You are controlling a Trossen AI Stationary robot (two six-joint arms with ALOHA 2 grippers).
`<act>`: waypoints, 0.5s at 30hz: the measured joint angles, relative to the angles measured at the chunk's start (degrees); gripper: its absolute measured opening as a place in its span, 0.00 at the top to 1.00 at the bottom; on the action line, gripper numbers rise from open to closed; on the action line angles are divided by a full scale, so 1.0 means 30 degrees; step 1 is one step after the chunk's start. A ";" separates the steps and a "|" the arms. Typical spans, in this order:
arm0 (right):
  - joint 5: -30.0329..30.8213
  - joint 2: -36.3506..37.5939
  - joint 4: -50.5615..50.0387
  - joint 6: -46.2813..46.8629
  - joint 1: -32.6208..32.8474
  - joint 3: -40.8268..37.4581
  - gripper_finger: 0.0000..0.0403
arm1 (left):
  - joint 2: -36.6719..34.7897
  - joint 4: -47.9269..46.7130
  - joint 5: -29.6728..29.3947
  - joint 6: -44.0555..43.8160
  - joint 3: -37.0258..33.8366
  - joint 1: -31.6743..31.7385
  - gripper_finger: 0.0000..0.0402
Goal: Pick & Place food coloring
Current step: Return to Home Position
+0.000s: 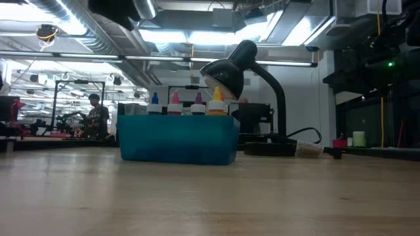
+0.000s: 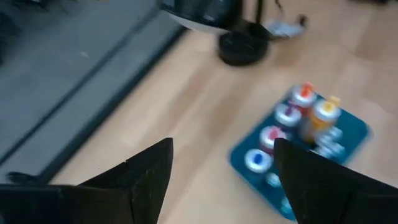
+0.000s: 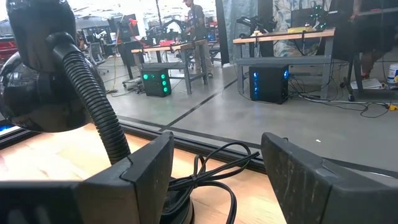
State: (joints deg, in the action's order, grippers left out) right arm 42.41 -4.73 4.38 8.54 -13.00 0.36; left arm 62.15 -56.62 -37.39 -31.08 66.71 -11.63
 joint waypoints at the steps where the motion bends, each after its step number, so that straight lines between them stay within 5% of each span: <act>1: 0.0000 0.0000 0.0000 -0.0002 -0.0007 0.0004 0.39 | -0.0496 0.0192 -0.0801 -0.0145 -0.0540 -0.0155 0.33; 9: 0.0000 0.0000 0.0000 0.0000 -0.0007 0.0001 0.39 | -0.4976 0.5953 -0.3638 0.1580 -0.6676 -0.0080 0.33; 15: 0.0000 0.0000 0.0000 0.0000 0.0001 0.0004 0.39 | -0.7799 1.0380 -0.3447 0.3503 -1.0707 0.0732 0.33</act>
State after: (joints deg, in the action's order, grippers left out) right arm 42.41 -4.73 4.38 8.54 -12.99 0.37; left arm 38.75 -25.48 -47.73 -20.57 34.59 -9.43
